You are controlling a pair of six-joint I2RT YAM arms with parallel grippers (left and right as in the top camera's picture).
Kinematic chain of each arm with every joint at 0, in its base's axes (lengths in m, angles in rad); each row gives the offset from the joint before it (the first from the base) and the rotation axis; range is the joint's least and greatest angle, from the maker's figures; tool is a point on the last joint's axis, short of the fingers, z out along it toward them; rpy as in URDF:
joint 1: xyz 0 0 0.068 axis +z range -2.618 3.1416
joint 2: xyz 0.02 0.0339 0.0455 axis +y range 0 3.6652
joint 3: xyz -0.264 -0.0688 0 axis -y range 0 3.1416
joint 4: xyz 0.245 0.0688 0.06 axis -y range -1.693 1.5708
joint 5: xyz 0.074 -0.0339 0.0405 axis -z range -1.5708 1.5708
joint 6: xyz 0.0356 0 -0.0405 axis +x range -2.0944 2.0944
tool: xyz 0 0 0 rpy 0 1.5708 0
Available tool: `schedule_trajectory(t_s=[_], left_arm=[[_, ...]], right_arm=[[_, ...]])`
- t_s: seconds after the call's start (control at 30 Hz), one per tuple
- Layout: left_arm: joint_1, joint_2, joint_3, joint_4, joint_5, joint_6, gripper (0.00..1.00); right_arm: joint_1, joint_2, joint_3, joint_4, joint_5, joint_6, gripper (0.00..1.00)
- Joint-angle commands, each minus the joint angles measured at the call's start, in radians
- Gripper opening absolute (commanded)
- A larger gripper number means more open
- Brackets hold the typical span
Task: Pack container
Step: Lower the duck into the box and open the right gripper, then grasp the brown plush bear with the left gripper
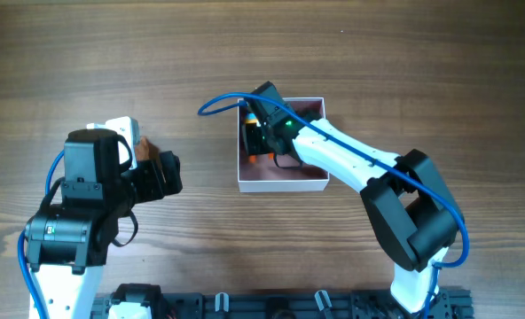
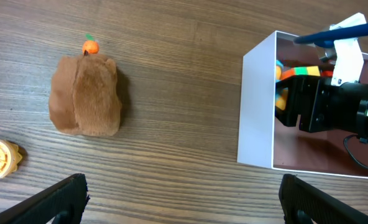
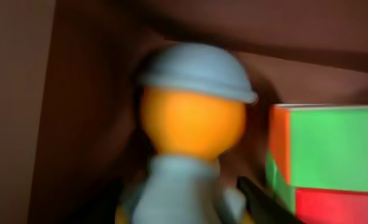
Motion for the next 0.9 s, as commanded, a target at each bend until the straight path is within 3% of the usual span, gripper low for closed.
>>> schedule_trajectory(t_s=[0.0,0.2,0.23,0.3,0.37,0.43,0.57,0.7,0.87], left_arm=[[0.005,-0.001,0.018,0.003,0.011,-0.009,1.0],[0.006,-0.004,0.018,0.003,0.011,-0.009,1.0],[0.006,-0.011,0.019,0.004,0.011,-0.009,1.0],[0.006,-0.03,0.027,-0.003,0.011,-0.009,1.0],[0.006,-0.041,0.052,-0.037,0.008,-0.008,1.0],[0.013,-0.025,0.111,-0.091,-0.039,-0.014,1.0],[0.086,0.068,0.162,-0.127,-0.111,-0.032,1.0],[0.168,0.218,0.162,-0.127,-0.113,-0.032,1.0],[0.201,0.37,0.161,-0.102,-0.125,-0.023,1.0]], right_arm=[[-0.003,-0.013,0.004,-0.014,-0.01,-0.045,0.55],[0.002,-0.306,0.022,-0.168,0.096,-0.13,0.59],[-0.004,-0.382,0.024,-0.212,0.153,-0.13,0.67],[-0.037,-0.558,0.024,-0.317,0.241,-0.13,0.99],[-0.093,-0.681,0.024,-0.416,0.275,-0.129,1.0],[-0.236,-0.824,0.023,-0.59,0.311,-0.061,1.0],[-0.494,-0.888,0.019,-0.786,0.309,-0.052,1.0],[-0.641,-0.845,-0.014,-0.802,0.238,-0.105,1.0],[-0.664,-0.728,-0.087,-0.758,0.207,-0.13,1.0]])
